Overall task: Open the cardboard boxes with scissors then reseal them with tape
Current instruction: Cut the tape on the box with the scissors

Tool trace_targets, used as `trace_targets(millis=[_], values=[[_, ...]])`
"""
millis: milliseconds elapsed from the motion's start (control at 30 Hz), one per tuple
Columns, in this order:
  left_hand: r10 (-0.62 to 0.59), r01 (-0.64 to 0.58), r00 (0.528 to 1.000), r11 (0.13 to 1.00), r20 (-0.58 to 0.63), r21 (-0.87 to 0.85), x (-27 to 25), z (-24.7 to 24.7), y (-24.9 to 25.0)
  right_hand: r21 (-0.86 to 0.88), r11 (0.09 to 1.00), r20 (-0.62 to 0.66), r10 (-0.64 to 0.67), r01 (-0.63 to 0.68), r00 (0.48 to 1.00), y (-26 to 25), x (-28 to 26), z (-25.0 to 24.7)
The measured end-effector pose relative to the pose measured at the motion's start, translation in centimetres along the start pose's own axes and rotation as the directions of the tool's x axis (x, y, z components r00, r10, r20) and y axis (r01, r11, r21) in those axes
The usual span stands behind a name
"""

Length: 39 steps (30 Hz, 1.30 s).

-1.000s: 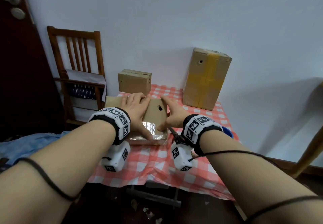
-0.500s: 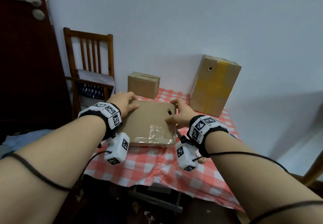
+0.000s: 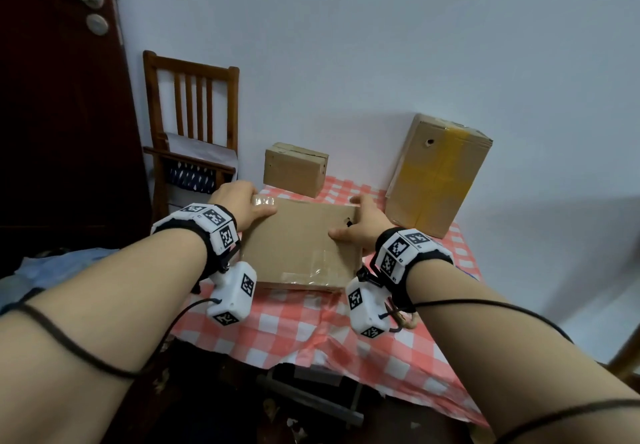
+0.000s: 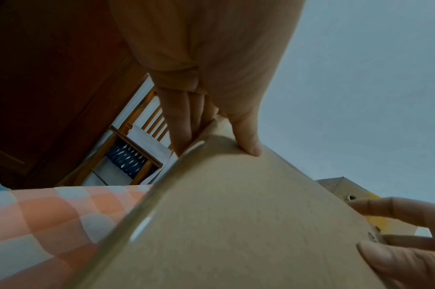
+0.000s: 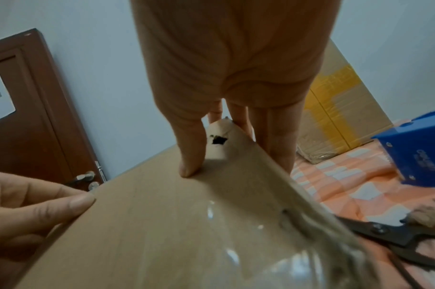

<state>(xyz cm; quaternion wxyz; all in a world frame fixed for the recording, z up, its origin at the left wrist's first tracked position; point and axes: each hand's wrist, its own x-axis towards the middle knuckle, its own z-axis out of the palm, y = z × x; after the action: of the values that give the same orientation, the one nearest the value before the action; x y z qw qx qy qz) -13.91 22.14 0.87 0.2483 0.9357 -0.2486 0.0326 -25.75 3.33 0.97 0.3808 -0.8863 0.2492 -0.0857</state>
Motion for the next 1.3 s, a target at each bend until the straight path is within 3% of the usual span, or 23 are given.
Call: trace_targets(millis=[133,300,433,500,667,1033,1167,1300], values=[[0.018,-0.037,0.993,0.986,-0.118,-0.160,-0.4,-0.6,-0.6,-0.062,0.995,-0.095,-0.081,0.076,0.992,-0.6,0.1,-0.4],[-0.010,-0.047,0.984,0.950,-0.180,-0.309,-0.3,-0.4,-1.3,0.137,0.990,-0.132,0.045,-0.027,0.990,-1.0,0.7,0.4],[-0.081,0.007,0.990,0.840,-0.112,-0.542,-0.1,-0.4,-1.7,0.266,0.961,-0.150,0.119,-0.076,0.982,-0.9,0.5,1.4],[-0.106,0.039,0.990,0.844,-0.095,-0.535,-0.1,-0.4,-1.9,0.317,0.945,-0.122,0.127,-0.082,0.984,-0.7,0.2,1.6],[-0.171,0.073,0.968,0.892,-0.183,-0.447,-1.0,-0.4,-2.5,0.283,0.947,-0.054,0.172,-0.150,0.984,-1.0,0.2,2.6],[-0.235,0.109,0.958,0.831,-0.167,-0.546,-1.3,-0.7,-3.4,0.485,0.845,-0.020,0.270,-0.226,0.963,-1.3,1.7,2.9],[-0.244,0.172,0.961,0.896,-0.129,-0.410,-1.2,-0.8,-4.2,0.455,0.875,-0.097,0.232,-0.164,0.968,-1.7,1.9,3.2],[-0.203,0.197,0.979,0.952,-0.003,-0.236,-0.9,-0.5,-4.6,0.395,0.910,-0.020,0.146,-0.126,0.989,-1.9,2.0,3.3]])
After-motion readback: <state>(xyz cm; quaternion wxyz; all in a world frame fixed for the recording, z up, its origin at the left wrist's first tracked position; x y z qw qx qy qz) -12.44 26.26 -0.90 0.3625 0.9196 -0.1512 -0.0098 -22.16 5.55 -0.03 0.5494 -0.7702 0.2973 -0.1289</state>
